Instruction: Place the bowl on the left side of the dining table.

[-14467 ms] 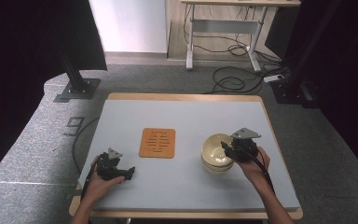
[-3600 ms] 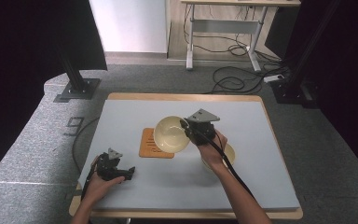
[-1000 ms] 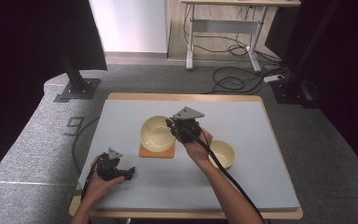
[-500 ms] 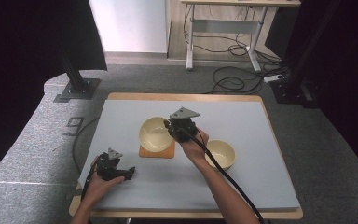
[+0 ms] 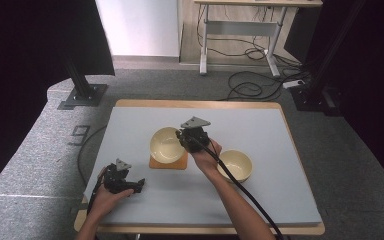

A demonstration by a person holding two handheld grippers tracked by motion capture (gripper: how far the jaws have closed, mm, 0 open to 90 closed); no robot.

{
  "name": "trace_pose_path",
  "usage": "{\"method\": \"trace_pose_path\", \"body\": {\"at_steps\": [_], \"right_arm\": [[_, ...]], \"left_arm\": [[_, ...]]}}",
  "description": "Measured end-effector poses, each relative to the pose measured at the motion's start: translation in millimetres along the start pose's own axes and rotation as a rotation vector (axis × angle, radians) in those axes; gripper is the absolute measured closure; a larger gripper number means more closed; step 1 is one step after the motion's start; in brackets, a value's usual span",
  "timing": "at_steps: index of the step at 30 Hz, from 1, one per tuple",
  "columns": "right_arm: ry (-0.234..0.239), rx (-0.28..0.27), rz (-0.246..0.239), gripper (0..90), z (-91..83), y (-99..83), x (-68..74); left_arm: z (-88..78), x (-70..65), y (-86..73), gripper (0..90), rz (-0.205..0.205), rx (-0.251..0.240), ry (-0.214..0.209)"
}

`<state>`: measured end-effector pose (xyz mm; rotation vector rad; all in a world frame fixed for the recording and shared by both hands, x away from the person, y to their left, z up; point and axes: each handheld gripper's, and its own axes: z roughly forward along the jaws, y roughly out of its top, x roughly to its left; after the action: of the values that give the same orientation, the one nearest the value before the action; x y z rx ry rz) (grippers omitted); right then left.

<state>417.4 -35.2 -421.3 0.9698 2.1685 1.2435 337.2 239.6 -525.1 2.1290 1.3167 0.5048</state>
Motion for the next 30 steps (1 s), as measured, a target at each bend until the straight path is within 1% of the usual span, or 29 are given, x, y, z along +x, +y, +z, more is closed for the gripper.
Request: {"method": "trace_pose_path", "body": {"at_steps": [6, 11, 17, 22, 24, 30], "right_arm": [[-0.009, 0.016, 0.003, 81.8, 6.5, -3.5, -2.3], [-0.011, 0.023, 0.015, 81.8, 12.3, -5.9, -3.9], [-0.021, 0.040, 0.030, 81.8, 22.5, -10.6, -5.9], [-0.027, 0.057, 0.033, 81.8, 30.3, -15.2, -7.4], [-0.030, 0.063, 0.045, 81.8, 33.6, -17.5, -7.7], [-0.023, 0.076, 0.057, 81.8, 40.8, -24.8, -8.3]], "left_arm": [[0.0, 0.0, 0.0, 2.6, -0.001, -0.001, 0.000], [0.0, -0.1, -0.1, 2.6, 0.001, 0.000, 0.001], [-0.2, 0.0, -0.1, 2.6, 0.002, 0.001, 0.001], [-0.2, 0.0, 0.0, 2.7, 0.002, 0.002, 0.000], [-0.2, 0.0, 0.0, 2.7, 0.002, 0.002, -0.001], [0.0, -0.2, -0.1, 2.7, -0.001, -0.001, 0.001]]}}
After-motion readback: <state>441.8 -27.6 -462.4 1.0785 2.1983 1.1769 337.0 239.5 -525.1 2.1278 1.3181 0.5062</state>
